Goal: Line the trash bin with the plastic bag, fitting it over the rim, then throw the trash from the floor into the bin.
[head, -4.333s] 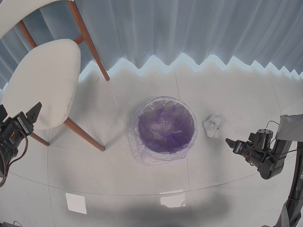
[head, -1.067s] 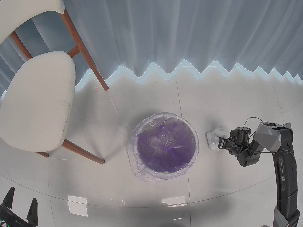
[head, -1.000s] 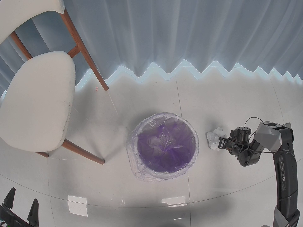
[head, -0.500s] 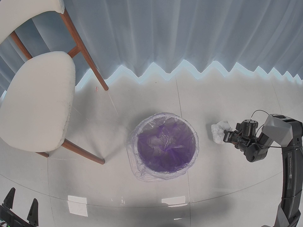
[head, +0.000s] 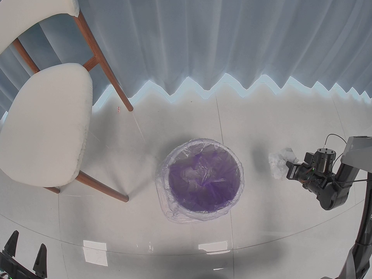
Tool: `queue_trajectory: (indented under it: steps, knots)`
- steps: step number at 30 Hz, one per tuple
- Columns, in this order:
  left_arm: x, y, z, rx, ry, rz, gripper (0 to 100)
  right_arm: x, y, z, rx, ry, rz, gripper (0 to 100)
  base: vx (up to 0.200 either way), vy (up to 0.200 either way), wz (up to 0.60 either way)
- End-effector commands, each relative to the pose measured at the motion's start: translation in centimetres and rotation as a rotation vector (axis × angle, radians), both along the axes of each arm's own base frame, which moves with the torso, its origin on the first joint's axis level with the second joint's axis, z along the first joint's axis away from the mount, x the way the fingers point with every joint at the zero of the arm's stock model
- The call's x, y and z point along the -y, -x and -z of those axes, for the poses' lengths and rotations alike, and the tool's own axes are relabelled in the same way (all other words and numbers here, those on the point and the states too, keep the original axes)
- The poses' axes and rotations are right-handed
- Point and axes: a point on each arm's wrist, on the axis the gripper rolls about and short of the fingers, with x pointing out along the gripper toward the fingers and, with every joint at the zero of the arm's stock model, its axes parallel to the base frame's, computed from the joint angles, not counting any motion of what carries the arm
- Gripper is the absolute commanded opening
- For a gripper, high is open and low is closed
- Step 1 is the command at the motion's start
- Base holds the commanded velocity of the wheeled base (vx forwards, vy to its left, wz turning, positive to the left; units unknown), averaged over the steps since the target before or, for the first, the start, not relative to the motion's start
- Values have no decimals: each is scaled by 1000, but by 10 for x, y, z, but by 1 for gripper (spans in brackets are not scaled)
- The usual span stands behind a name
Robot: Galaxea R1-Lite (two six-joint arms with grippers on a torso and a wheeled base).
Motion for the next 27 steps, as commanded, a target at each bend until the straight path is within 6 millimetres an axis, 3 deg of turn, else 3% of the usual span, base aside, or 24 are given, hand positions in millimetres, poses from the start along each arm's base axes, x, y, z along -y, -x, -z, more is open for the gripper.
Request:
queue_trajectory:
  steps: [1,8,9,16,19,27]
  knots:
    - [0,0,5,-3,1,0,100,0,50,-33,66,4,-6,0,0,0,0]
    - [0,0,5,-1,1,0,100,1,90,-24,61,11,-2,0,0,0,0]
    - [0,0,5,-1,1,0,100,2,102,-25,39,13,-1,0,0,0,0]
    - [0,0,5,-1,1,0,100,2,127,-37,39,12,1,0,0,0,0]
    - [0,0,5,-1,1,0,100,-5,147,-45,41,12,-38,0,0,0,0]
    - [0,0,5,-1,1,0,100,-23,158,-61,119,14,-134,0,0,0,0]
